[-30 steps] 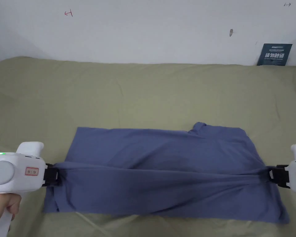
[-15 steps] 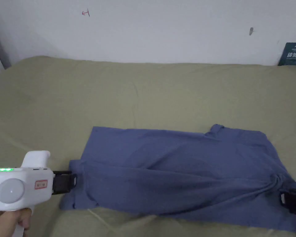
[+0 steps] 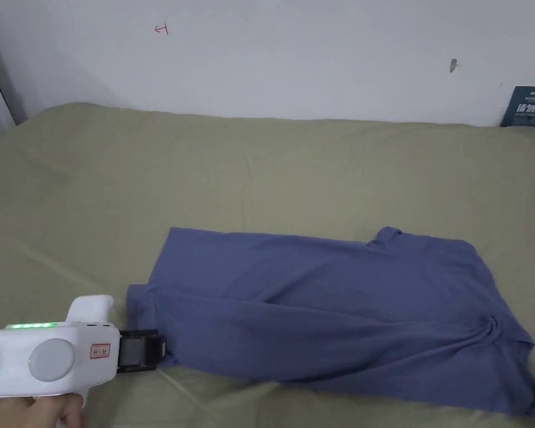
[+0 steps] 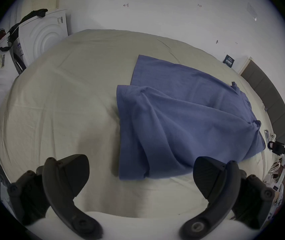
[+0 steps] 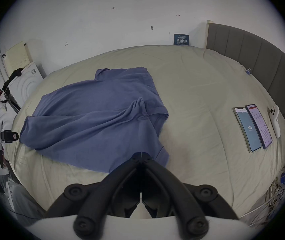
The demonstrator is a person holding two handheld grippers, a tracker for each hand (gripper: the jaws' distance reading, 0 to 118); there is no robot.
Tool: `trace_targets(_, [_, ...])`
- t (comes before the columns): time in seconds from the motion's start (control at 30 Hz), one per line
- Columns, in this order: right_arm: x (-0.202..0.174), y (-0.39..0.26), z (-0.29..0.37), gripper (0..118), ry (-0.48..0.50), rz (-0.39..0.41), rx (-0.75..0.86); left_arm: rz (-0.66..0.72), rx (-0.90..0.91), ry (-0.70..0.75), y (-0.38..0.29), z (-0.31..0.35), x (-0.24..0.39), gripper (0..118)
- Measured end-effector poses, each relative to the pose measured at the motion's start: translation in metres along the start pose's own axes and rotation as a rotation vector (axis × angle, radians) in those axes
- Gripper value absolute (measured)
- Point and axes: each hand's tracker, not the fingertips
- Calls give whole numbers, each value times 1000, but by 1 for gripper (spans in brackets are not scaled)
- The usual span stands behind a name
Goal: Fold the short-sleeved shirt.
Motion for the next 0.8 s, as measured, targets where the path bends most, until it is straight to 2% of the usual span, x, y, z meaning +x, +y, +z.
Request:
trace_targets(0.1, [1,0,-6,2,19,-5,-10,-26,-22,64,3,-15,2,118])
trace_targets(0.13, [1,-1,-8,2,20,-2,-15,-28,-38,53,5,-19,0,112])
trace_targets(0.2, [4,-2,-16,2,18,2,-24,-39,-53,54,5,-23,2,66])
trace_targets(0.27, [6,-1,-22,2,13,6,-33,-78,-40,106,5,-23,2,51])
trace_targets(0.33, [6,0,-26,3,16,7,-39,-74,-47,63,7,-20,1,39])
trace_targets(0.37, [6,1,-28,21,15,7,-42,-86,-45,64,7,-18,3,19])
trace_targets(0.4, [7,1,-29,55,15,9,-45,-107,-49,60,9,-17,4,3])
trace_targets(0.43, [8,2,-31,94,19,12,-48,-107,-39,-15,9,-16,5,3])
trace_targets(0.47, [9,2,-36,118,37,13,-61,-91,-36,15,10,-15,9,3])
trace_targets(0.53, [7,1,-41,118,36,29,-72,-147,-38,45,12,-17,19,3])
trace_targets(0.6, [4,3,-45,111,17,52,-84,-150,-41,54,12,-18,22,3])
trace_targets(0.67, [4,4,-53,109,11,48,-101,-135,-42,51,13,-19,18,3])
trace_targets(0.7, [5,4,-56,101,8,44,-113,-131,-42,51,13,-19,18,3])
trace_targets(0.73, [7,3,-60,82,16,36,-126,-126,-41,50,12,-18,17,3])
trace_targets(0.77, [8,2,-59,49,16,29,-124,-120,-44,46,12,-18,17,3])
trace_targets(0.8, [9,1,-57,31,13,23,-116,-111,-43,45,12,-17,14,3])
